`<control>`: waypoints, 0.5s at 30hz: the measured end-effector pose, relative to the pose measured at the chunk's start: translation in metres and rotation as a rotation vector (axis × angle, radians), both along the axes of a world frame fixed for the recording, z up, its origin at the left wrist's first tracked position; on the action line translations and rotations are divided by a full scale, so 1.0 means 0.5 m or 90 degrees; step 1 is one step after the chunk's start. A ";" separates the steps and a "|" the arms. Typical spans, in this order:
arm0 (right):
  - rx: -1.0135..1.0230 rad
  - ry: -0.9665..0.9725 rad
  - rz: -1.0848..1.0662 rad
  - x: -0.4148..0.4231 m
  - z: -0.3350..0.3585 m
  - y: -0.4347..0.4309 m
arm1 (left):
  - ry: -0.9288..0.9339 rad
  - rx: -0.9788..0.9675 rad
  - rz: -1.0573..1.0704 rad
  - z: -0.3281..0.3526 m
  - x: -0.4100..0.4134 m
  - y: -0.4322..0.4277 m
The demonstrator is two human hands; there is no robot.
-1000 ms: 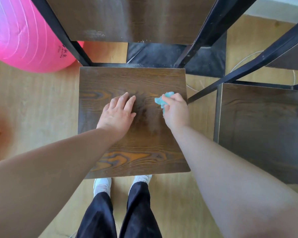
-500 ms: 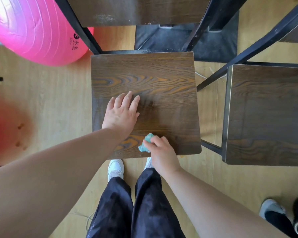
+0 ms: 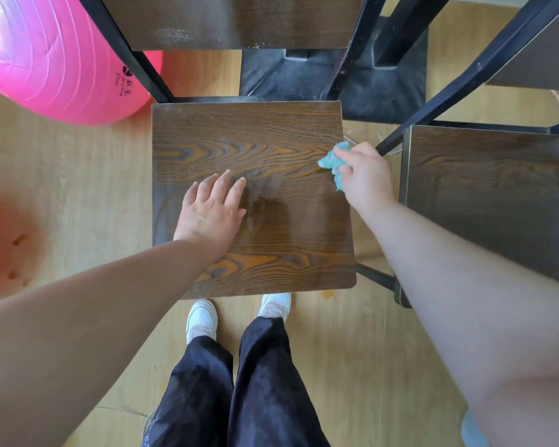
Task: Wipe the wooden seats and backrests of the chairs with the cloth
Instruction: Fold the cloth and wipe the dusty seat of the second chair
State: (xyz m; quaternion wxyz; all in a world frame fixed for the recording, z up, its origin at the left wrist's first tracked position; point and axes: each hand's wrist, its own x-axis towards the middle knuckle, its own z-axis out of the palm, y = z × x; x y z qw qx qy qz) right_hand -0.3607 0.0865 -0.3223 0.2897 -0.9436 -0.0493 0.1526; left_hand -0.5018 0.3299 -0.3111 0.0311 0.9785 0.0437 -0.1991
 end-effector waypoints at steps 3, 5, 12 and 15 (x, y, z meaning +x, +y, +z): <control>-0.033 0.008 0.045 0.067 -0.014 0.015 | -0.003 -0.004 0.000 -0.008 0.006 -0.015; -0.020 0.033 0.034 0.088 -0.031 0.027 | 0.001 -0.004 -0.002 -0.012 0.010 -0.023; 0.034 0.092 0.000 0.024 -0.057 0.017 | 0.019 -0.005 -0.010 -0.011 0.022 -0.050; 0.014 0.055 0.106 -0.091 -0.056 -0.005 | 0.016 -0.020 -0.014 0.004 0.021 -0.062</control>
